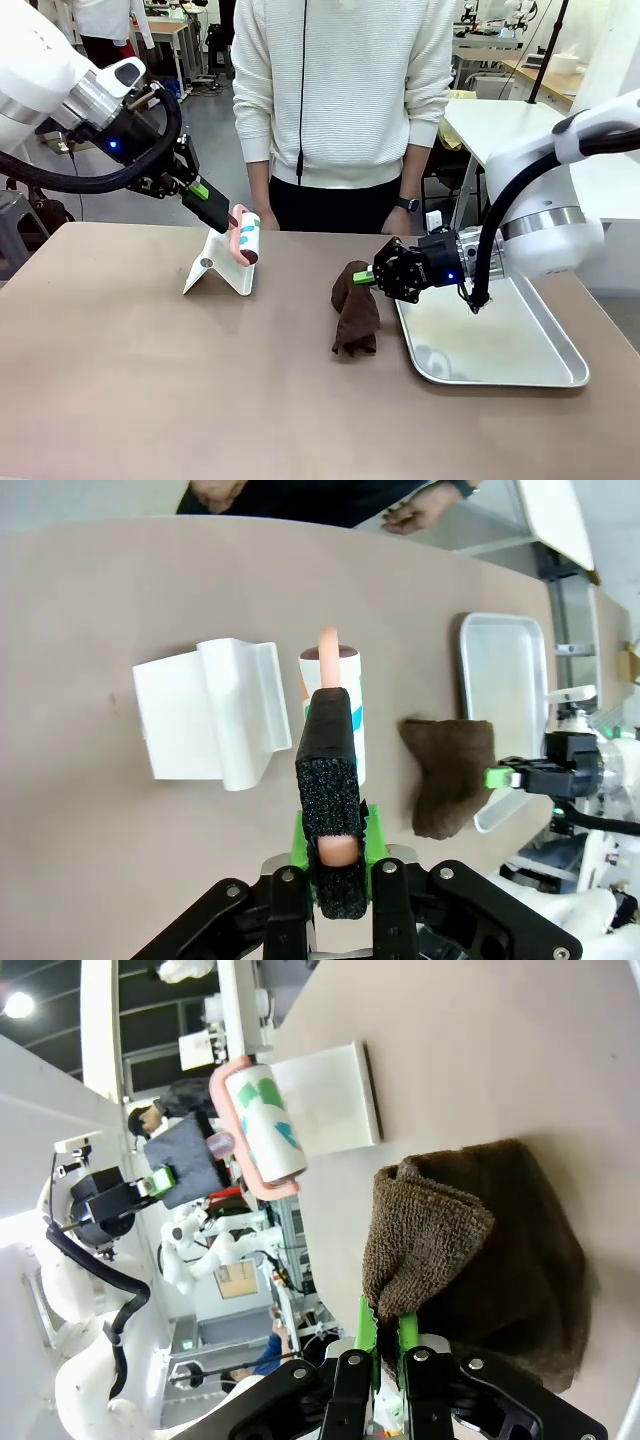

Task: Clean the surface of the table.
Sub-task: Return the Lint Roller and towel to their original positions.

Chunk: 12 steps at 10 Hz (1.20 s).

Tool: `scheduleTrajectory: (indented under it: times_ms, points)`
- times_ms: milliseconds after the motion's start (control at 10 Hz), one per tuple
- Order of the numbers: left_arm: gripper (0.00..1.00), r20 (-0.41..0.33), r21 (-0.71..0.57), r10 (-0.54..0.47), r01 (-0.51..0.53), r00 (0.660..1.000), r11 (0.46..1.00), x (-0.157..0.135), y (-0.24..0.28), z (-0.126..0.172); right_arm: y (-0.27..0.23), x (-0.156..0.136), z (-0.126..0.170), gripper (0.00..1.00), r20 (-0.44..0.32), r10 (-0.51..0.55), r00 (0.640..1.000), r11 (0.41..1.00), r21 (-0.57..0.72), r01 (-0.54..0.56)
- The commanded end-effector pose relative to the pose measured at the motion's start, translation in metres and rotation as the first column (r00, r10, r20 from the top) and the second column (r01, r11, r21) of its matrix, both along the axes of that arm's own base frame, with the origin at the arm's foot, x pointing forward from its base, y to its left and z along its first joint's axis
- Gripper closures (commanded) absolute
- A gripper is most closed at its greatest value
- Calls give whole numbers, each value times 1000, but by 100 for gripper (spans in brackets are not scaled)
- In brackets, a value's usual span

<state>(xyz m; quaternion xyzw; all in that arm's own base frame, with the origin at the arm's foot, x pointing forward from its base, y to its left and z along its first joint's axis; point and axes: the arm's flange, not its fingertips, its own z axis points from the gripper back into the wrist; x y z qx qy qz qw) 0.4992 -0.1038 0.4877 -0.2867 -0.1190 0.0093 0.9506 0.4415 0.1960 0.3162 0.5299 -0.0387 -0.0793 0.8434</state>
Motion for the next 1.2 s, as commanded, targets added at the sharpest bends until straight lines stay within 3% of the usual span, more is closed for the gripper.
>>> scheduleTrajectory:
  times_ms: [0,400,500,1100]
  points:
    - [78,-43,83,27,-24,999,996,12,-21,-1,30,17,16,91,26,-59,998,997,-48,60]
    - [78,-115,84,9,1,993,996,30,-40,-17,42,28,-2,91,-49,-149,988,986,-79,145]
    - [78,-122,94,47,-36,991,995,34,-39,-19,43,28,-6,91,-60,-146,987,987,-80,141]
    - [78,-153,100,44,-29,987,995,49,-28,-37,45,32,-14,91,-119,-112,987,992,-73,103]
